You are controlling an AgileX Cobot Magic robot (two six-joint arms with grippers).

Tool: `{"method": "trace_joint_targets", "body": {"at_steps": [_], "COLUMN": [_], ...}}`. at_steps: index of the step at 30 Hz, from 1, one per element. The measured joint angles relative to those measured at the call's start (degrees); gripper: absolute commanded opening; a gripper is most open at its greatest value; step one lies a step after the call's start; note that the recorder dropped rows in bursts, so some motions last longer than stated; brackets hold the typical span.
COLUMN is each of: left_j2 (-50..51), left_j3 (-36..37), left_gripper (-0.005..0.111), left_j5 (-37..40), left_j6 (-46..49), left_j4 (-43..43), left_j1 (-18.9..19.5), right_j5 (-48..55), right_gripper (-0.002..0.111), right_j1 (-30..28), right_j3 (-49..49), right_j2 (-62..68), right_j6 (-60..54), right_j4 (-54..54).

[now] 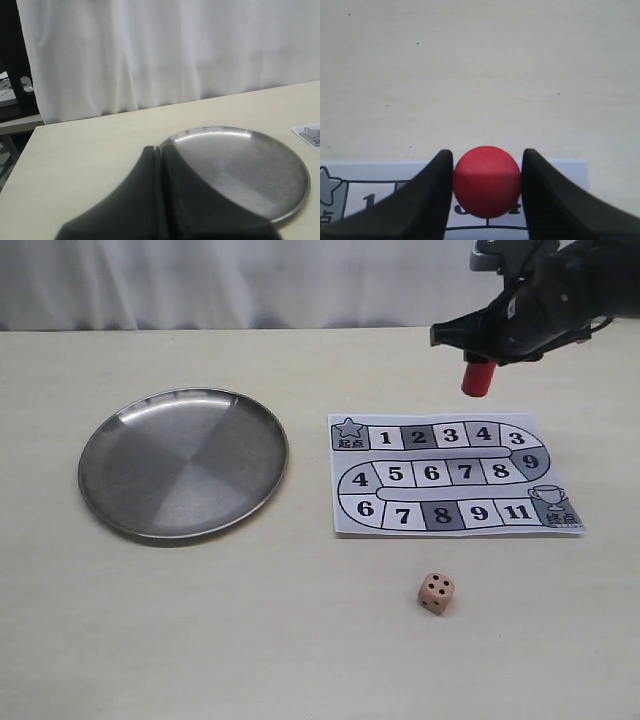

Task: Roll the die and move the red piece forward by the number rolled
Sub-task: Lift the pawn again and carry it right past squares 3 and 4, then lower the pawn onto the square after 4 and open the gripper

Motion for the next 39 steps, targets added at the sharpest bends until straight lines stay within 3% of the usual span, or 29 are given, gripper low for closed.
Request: {"method": "trace_joint_targets", "body": {"at_steps": [6, 15, 35, 39], "left_j2": [0.0, 0.0, 0.0, 0.0], "left_j3": [0.0, 0.0, 0.0, 0.0], "left_gripper": [0.000, 0.000, 0.000, 0.000], "left_j5": [0.0, 0.0, 0.0, 0.0], "left_j6": [0.0, 0.0, 0.0, 0.0], "left_j4": [0.0, 0.0, 0.0, 0.0], "left_j1": [0.0, 0.0, 0.0, 0.0], "right_j5": [-1.5, -14.6, -17.8, -17.7], "right_gripper": [0.005, 0.005, 0.005, 0.015], "right_j1": [-2.4, -3.3, -5.7, -5.7], "right_j3": [1.4, 9.4, 9.6, 9.6], "right_j2": [0.3, 2.7, 7.3, 7.3], "right_j6": [0.1, 0.3, 0.3, 0.3], "right_j4": [-0.1, -0.1, -0.5, -0.3]}}
